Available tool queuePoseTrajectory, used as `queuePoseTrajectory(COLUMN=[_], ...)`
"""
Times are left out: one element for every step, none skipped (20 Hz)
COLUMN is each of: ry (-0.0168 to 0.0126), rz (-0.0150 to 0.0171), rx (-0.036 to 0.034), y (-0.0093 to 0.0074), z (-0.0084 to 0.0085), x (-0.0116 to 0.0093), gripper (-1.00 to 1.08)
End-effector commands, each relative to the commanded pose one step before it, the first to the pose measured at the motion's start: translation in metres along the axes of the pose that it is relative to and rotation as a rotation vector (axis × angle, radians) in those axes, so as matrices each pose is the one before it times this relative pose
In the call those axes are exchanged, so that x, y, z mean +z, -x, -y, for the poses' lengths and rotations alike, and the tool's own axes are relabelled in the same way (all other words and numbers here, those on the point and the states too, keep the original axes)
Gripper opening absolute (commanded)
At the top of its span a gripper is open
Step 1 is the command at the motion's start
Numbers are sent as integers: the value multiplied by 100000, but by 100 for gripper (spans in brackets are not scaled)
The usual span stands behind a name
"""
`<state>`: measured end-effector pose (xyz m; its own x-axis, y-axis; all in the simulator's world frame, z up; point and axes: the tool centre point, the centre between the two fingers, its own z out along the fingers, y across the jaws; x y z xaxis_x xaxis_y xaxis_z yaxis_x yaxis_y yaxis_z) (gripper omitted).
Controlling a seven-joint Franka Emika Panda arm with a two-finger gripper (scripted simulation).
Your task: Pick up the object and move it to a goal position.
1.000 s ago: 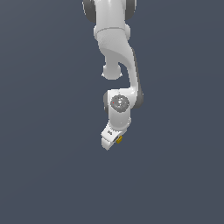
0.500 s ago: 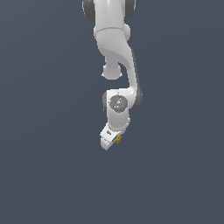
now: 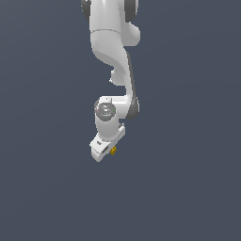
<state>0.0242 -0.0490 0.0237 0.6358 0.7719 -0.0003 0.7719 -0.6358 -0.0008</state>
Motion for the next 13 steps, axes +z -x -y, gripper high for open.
queuePoseTrajectory(ry=[79,0,0,0,0,0,0,0,0,0,0,0,0], rz=[-8,0,0,0,0,0,0,0,0,0,0,0,0], rx=[116,0,0,0,0,0,0,0,0,0,0,0,0], y=[2114,723,659,594,530,465,401,338,274,212,150,90,30], z=[-1883,-668,-616,-564,-510,-456,-401,-344,-285,-224,-162,-98,-32], x=[-106,-26,-24,-21,-19,-17,-15,-13,-10,-8,-6,-3,-1], gripper=[-100,-100,-100,-100,-100,-100,-100,-100,-100,-100,-100,-100,-100])
